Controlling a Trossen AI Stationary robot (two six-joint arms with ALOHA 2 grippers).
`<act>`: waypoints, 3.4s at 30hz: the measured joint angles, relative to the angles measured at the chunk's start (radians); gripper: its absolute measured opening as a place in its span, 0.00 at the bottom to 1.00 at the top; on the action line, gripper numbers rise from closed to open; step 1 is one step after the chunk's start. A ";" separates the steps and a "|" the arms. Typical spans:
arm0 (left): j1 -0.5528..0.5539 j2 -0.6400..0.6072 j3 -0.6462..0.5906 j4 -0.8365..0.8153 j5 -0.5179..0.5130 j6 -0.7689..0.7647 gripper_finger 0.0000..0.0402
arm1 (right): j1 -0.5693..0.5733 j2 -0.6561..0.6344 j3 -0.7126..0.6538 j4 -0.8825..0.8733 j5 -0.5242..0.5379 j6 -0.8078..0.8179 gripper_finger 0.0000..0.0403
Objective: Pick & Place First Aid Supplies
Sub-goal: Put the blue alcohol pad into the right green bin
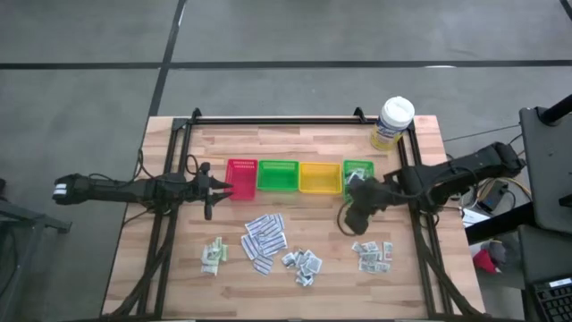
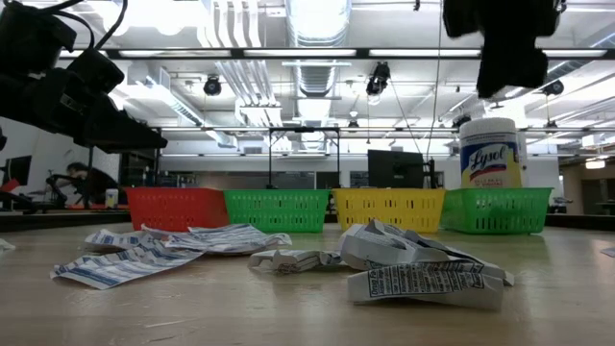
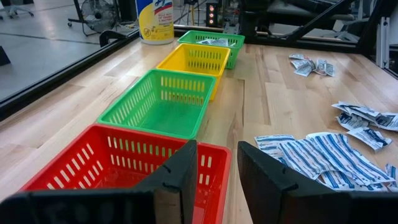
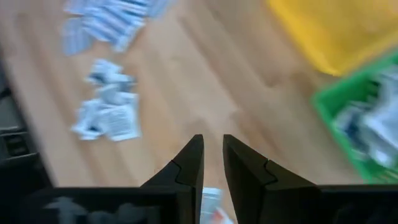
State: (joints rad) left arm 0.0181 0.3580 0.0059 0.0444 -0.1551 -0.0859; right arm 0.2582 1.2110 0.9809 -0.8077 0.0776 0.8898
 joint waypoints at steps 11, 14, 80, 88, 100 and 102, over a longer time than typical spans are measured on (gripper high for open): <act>0.000 0.000 0.000 0.000 0.000 0.000 0.28 | 0.140 0.001 -0.006 0.213 0.001 -0.043 0.13; 0.000 0.000 0.000 0.000 0.000 0.000 0.28 | 0.155 0.001 -0.006 0.235 0.004 -0.065 0.13; 0.000 0.000 0.000 0.000 0.000 0.000 0.28 | 0.231 0.810 0.523 0.132 -0.123 -0.379 0.26; 0.000 0.000 0.000 0.000 0.000 0.000 0.28 | 0.230 0.825 0.522 0.132 -0.082 -0.277 0.27; 0.000 0.000 0.000 0.000 0.000 0.000 0.28 | 0.230 0.861 0.523 0.130 -0.048 -0.179 0.27; 0.000 0.000 0.000 0.000 0.000 0.000 0.28 | 0.230 0.861 0.524 0.133 -0.048 -0.155 0.26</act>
State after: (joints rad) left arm 0.0181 0.3580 0.0059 0.0444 -0.1549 -0.0860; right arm 0.4885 2.0720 1.5051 -0.6749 0.0299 0.7346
